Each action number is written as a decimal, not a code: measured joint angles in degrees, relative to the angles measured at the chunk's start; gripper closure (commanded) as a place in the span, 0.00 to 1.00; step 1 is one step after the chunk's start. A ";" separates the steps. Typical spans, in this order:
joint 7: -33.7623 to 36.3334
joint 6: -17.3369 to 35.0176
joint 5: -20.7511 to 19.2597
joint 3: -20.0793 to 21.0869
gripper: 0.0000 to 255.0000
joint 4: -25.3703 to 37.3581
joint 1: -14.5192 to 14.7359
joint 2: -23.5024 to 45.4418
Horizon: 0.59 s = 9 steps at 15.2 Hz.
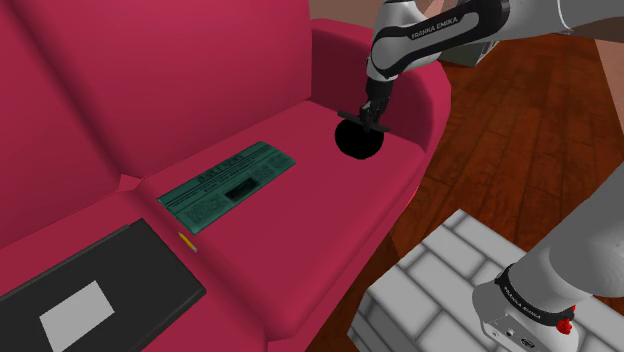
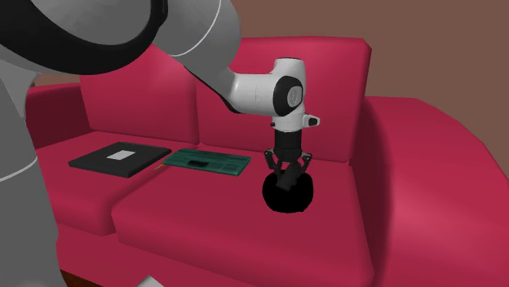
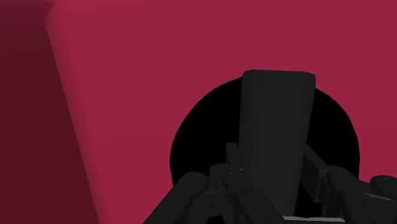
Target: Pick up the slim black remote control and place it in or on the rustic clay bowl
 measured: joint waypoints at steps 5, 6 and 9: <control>0.00 0.06 0.00 0.00 0.00 -0.02 0.00 0.02; 0.00 0.06 0.00 0.00 0.00 -0.02 0.00 0.02; 0.00 0.07 0.00 0.00 0.00 -0.02 0.00 0.02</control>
